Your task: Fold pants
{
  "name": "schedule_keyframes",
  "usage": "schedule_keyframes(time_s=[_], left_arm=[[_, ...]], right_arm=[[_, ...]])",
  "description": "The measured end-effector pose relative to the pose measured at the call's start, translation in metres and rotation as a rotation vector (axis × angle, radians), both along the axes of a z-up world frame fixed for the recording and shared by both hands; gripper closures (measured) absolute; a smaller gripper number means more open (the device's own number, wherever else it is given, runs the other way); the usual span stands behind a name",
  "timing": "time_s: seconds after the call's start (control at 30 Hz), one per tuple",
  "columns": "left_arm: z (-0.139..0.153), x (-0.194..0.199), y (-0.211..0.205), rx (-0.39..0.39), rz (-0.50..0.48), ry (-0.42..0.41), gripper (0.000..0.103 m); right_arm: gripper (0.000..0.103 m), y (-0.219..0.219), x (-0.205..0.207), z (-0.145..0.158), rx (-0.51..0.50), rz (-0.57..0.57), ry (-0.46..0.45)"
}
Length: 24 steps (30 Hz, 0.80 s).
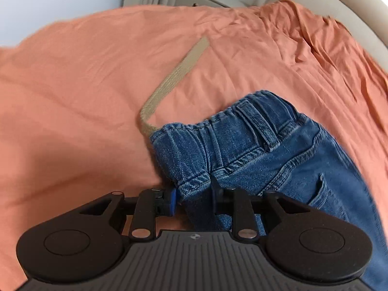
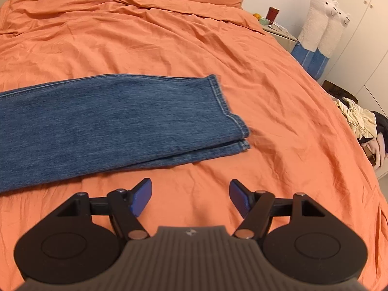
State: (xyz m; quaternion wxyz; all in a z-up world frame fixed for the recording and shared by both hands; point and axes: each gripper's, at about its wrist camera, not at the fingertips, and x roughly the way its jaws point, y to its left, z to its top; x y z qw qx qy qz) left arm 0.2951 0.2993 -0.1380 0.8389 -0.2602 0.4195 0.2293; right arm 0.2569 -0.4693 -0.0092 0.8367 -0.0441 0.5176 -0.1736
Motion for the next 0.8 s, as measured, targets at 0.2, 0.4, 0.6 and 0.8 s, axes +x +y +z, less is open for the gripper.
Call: schedule_keyframes(time_s=[0.2, 0.4, 0.6, 0.8], left_arm=[[0.028, -0.014, -0.004, 0.072, 0.004, -0.002, 0.038], [0.069, -0.03, -0.039, 0.181, -0.09, -0.051, 0.034], [0.1, -0.015, -0.094, 0.147, -0.282, -0.097, 0.034], [0.115, 0.003, -0.164, 0.118, -0.534, -0.136, 0.035]], right_arm=[[0.036, -0.02, -0.001, -0.008, 0.082, -0.054, -0.028], [0.036, -0.032, 0.003, -0.018, 0.212, -0.107, -0.088], [0.046, -0.05, 0.006, -0.023, 0.387, -0.196, -0.119], [0.045, -0.079, -0.002, -0.016, 0.492, -0.303, -0.195]])
